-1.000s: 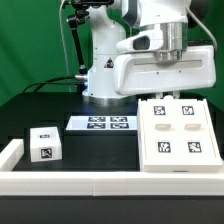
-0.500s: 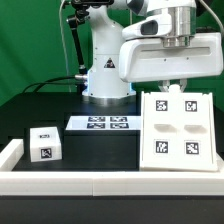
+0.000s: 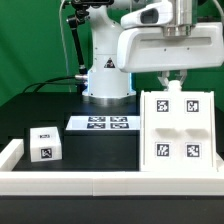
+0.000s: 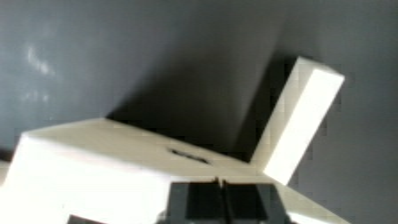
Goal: Assemble cabinet
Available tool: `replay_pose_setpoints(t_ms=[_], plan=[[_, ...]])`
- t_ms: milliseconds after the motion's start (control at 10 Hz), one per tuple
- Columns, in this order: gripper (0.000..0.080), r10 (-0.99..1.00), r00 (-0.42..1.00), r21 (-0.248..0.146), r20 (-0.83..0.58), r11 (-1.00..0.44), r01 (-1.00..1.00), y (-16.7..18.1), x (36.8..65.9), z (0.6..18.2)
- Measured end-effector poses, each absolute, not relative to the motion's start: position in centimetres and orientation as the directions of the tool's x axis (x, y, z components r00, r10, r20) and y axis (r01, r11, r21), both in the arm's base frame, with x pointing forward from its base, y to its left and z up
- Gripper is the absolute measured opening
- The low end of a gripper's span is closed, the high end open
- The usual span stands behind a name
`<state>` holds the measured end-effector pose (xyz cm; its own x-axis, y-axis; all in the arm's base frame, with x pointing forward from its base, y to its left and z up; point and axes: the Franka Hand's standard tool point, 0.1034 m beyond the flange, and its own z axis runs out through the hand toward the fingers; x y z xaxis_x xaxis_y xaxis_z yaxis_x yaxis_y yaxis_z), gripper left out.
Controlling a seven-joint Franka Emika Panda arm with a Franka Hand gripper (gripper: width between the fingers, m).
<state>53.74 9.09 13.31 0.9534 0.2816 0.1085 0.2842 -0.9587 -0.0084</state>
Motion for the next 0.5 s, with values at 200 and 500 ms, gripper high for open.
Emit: replay_pose_setpoints(t_ms=[200, 500], plan=[[0.0002, 0.282, 0.954, -0.009, 0.1, -0.959, 0.284, 9.19, 54.7, 14.23], [0.0002, 0.286, 0.953, -0.009, 0.1, -0.957, 0.288, 9.65, 55.0, 14.27]])
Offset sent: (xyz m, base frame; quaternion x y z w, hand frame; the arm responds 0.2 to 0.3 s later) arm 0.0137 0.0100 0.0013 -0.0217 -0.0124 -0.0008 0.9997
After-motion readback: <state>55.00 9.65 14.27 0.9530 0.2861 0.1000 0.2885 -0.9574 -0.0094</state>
